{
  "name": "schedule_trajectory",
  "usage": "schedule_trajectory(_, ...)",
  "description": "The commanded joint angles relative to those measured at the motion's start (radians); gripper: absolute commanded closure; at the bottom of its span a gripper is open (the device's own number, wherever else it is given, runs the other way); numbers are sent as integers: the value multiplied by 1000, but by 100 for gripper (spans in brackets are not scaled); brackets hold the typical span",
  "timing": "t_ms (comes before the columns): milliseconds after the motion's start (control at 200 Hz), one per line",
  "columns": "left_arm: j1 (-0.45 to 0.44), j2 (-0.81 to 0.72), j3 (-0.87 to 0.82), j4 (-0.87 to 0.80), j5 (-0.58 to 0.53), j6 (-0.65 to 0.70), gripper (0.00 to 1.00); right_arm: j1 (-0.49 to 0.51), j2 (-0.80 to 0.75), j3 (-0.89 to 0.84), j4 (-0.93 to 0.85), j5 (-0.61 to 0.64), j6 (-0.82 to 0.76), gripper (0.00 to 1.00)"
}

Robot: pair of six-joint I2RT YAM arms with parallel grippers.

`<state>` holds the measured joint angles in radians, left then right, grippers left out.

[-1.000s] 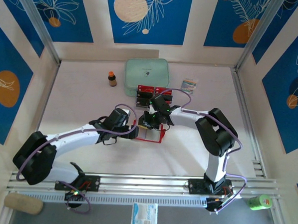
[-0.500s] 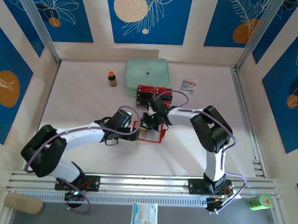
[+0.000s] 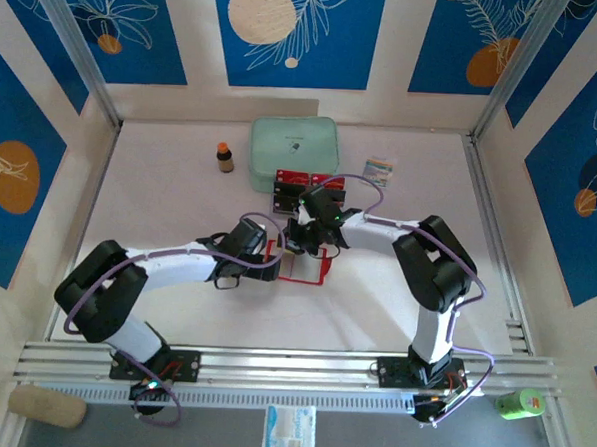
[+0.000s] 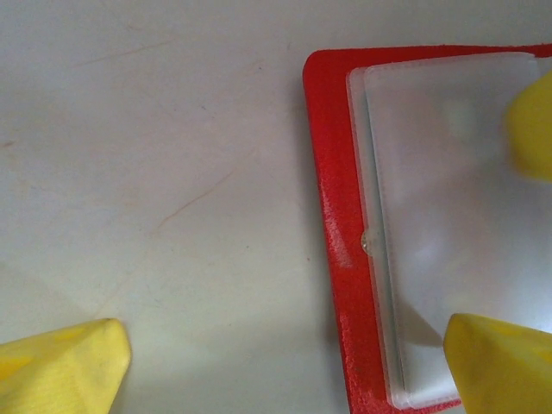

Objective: Put the credit cards into the card holder
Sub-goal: Flip over the card slot on the card holder.

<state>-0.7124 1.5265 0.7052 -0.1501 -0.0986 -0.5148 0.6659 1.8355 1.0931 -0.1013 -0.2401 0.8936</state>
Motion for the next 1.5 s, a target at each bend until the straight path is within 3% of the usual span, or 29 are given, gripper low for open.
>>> schedule_trajectory(0, 8, 26, -13, 11, -16, 9, 5, -23, -64, -41, -41, -7, -33, 93)
schedule_trajectory(170, 8, 26, -17, 15, -15, 4, 4, -35, -76, -96, -29, -5, -35, 100)
schedule_trajectory(850, 9, -54, 56, -54, -12, 12, 0, 6, 48, -79, -14, 2, -39, 100)
schedule_trajectory(1495, 9, 68, 60, -34, -65, 35, 0, 5, -5, -76, -36, -9, -49, 100)
